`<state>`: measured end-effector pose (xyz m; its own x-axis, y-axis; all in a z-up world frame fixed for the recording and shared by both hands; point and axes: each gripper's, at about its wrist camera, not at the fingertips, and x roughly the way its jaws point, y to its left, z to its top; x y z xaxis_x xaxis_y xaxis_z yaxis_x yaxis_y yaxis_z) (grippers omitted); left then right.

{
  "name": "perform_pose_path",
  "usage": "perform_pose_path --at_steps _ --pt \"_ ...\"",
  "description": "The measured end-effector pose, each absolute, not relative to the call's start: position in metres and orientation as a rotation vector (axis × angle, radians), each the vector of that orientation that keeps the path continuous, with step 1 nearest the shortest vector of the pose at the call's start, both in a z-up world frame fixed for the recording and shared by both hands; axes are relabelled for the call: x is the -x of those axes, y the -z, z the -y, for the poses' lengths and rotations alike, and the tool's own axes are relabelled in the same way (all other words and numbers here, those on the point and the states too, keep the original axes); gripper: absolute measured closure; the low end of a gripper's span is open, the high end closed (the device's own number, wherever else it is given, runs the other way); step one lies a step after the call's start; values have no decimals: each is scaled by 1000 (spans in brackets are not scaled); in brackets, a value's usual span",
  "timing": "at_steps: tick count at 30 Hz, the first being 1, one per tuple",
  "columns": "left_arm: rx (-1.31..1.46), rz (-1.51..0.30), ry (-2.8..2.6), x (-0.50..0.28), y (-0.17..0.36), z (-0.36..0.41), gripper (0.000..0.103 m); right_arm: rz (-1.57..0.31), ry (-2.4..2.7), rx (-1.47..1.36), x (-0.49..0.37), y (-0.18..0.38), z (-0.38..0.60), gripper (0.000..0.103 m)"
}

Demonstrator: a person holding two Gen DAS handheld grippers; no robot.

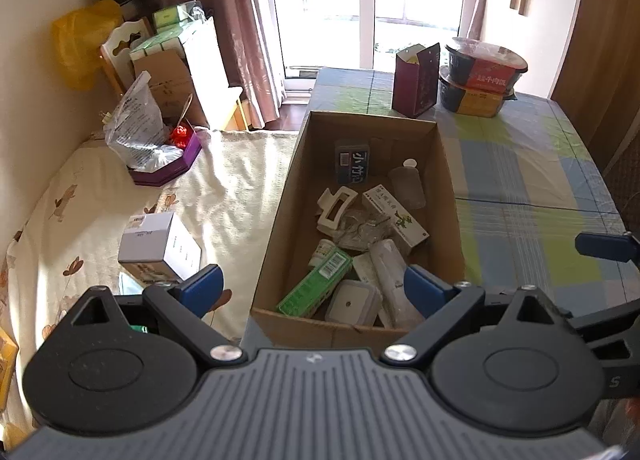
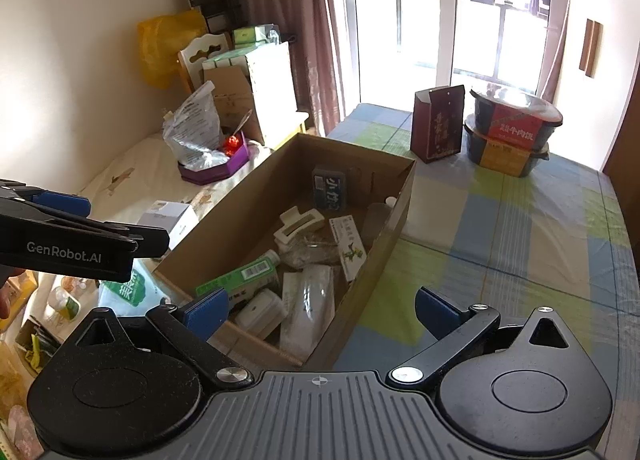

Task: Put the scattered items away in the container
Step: 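Withdraw both tools up and away from the cardboard box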

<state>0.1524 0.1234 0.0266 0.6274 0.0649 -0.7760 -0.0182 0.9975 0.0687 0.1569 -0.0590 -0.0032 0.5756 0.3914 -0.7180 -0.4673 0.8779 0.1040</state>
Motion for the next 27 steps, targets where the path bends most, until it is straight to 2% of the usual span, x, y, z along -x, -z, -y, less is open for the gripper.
perform_pose_path --at_steps 24,27 --pt "-53 -824 -79 -74 -32 -109 7 -770 -538 117 -88 -12 60 0" --pt "-57 -810 -77 -69 -34 -105 3 -774 -531 111 -84 -11 64 0"
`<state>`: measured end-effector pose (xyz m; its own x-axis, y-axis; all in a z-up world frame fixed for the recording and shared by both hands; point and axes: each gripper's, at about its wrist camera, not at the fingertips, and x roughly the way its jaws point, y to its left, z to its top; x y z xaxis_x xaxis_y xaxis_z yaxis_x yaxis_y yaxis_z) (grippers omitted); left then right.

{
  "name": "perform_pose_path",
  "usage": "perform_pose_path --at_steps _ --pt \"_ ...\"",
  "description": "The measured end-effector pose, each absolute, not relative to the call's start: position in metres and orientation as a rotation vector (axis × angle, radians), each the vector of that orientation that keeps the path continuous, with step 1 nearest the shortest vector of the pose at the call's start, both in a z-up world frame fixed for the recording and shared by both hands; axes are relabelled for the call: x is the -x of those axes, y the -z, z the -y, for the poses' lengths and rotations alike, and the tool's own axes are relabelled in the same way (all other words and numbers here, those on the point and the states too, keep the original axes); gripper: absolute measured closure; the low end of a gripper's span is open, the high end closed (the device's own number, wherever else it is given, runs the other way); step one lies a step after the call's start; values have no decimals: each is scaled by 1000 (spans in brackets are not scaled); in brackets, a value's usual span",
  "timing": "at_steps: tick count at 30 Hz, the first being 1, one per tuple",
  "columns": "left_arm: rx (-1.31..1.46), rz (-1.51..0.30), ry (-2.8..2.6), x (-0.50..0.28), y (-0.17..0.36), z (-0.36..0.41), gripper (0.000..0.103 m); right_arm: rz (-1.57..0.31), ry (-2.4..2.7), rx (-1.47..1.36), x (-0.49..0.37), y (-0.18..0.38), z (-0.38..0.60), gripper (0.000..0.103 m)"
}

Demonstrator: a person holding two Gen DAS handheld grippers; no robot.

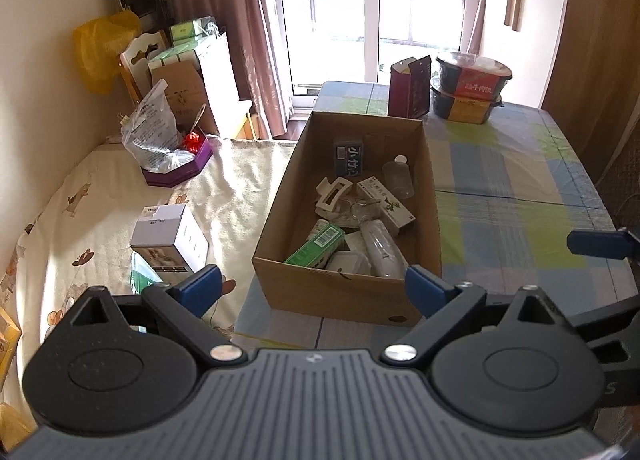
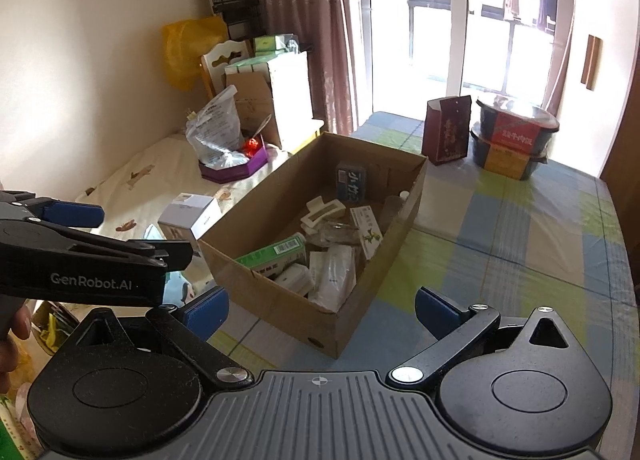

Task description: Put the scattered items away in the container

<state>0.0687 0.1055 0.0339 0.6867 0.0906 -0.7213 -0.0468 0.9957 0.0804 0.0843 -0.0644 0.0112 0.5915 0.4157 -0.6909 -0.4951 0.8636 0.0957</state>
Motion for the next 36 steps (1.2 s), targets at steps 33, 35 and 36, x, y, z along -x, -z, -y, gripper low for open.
perform_pose_path --at_steps 33,35,36 --pt "-126 -814 -37 -39 -15 -65 2 -851 -469 82 -58 5 106 0" --pt "-126 -818 -36 -38 -14 -63 2 -858 -466 79 -58 6 108 0" --pt "-126 -820 -35 -37 -13 -62 2 -861 -466 77 -58 7 110 0"
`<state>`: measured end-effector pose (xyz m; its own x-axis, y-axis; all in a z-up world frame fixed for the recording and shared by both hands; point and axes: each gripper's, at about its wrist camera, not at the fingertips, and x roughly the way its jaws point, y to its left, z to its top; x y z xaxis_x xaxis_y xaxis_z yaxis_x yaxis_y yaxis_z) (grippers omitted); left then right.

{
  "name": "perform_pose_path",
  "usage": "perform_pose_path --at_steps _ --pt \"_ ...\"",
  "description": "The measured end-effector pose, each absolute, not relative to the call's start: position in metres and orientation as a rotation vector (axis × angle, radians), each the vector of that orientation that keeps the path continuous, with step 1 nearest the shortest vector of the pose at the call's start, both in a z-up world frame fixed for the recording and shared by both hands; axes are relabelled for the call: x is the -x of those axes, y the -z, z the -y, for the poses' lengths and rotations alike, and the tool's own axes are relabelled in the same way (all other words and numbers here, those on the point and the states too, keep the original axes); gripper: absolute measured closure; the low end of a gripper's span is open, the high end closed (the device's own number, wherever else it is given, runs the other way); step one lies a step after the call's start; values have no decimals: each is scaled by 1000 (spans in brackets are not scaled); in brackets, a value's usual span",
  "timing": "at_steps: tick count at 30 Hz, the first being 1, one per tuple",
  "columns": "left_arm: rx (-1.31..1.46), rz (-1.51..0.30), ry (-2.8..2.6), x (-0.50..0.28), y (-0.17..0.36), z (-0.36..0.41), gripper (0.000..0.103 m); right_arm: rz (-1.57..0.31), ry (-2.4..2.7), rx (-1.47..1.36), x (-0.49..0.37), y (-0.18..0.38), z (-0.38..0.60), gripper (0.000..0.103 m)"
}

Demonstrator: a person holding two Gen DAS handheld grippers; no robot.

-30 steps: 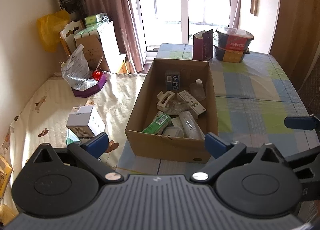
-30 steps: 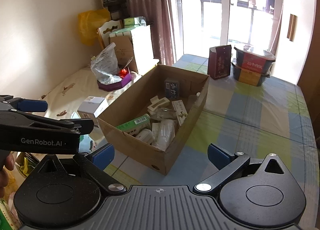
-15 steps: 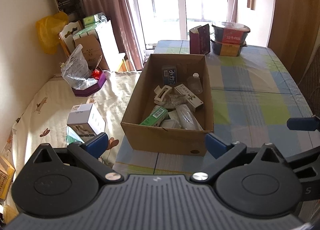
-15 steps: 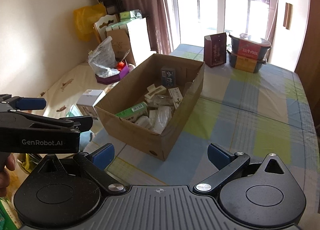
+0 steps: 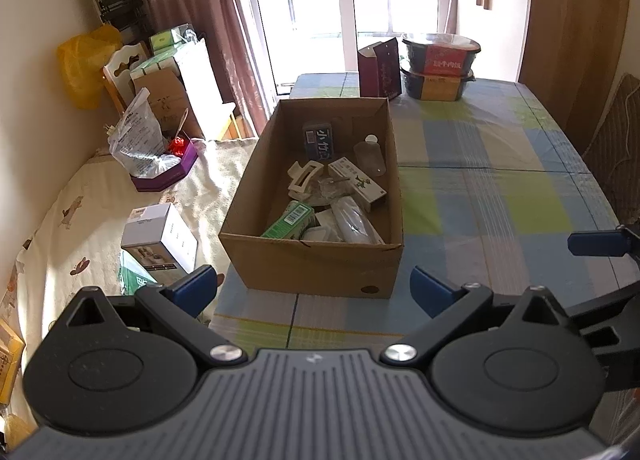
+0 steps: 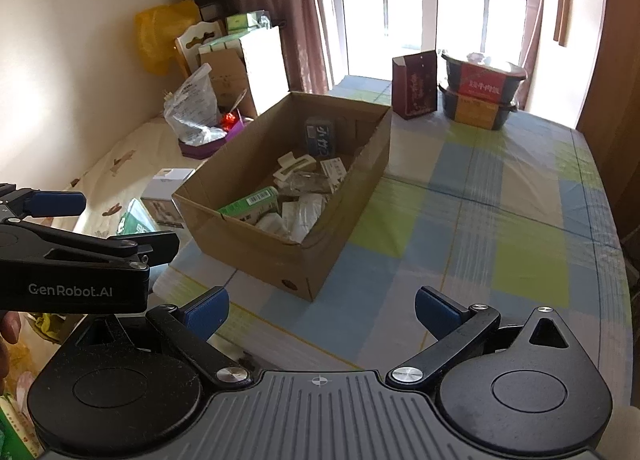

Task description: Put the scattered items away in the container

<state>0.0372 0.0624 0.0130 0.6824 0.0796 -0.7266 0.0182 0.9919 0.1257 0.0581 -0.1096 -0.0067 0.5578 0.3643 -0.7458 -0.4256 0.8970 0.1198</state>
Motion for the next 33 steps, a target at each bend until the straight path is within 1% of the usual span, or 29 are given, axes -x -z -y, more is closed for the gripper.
perform_pose_path --at_steps 33 --pt "-117 -863 -64 -36 13 -60 1 -913 -455 92 -60 31 112 0"
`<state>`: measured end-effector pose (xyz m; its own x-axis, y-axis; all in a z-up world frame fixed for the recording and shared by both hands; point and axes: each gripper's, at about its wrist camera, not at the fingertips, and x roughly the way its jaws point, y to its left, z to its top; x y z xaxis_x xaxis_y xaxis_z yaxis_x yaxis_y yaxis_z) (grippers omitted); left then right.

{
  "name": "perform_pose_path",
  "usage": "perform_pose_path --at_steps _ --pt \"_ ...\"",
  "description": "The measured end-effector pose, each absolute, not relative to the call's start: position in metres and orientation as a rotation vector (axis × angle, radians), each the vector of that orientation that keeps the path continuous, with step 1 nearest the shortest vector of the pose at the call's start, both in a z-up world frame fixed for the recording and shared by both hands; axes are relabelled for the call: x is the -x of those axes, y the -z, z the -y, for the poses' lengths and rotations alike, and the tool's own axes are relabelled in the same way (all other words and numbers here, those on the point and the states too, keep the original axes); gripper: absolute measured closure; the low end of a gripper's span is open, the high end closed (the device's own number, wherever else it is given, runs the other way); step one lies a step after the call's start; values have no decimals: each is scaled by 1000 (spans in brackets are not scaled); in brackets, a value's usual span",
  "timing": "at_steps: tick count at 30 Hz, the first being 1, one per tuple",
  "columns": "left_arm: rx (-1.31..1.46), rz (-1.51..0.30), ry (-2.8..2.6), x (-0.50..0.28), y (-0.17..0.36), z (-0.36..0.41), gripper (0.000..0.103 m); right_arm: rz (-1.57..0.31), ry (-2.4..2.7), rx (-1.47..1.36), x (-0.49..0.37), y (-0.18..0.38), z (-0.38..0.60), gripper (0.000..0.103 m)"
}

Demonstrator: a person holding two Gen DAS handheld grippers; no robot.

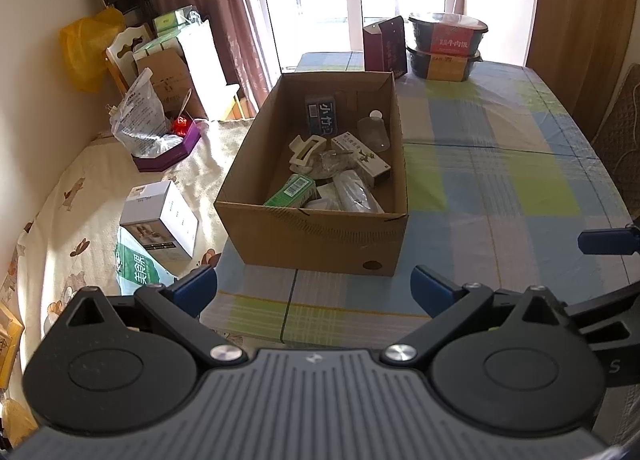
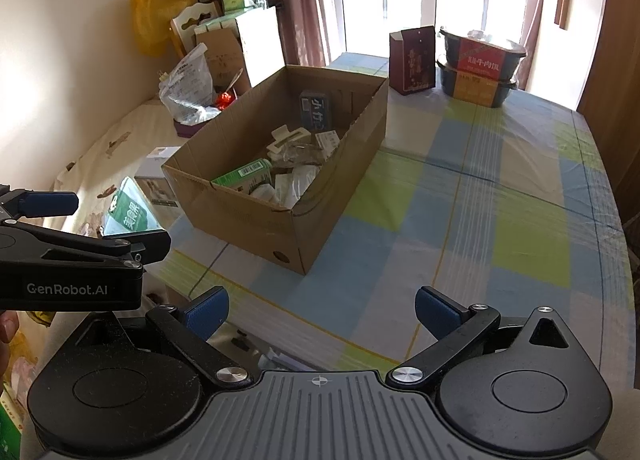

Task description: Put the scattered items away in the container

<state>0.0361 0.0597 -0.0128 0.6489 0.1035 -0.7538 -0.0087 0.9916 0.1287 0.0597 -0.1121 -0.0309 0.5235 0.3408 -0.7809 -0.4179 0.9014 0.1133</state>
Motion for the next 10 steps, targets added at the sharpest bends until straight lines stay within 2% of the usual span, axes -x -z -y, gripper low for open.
perform_pose_path --at_steps 10 --pt "-129 -854 -69 -35 16 -57 1 -923 -458 86 -62 35 112 0"
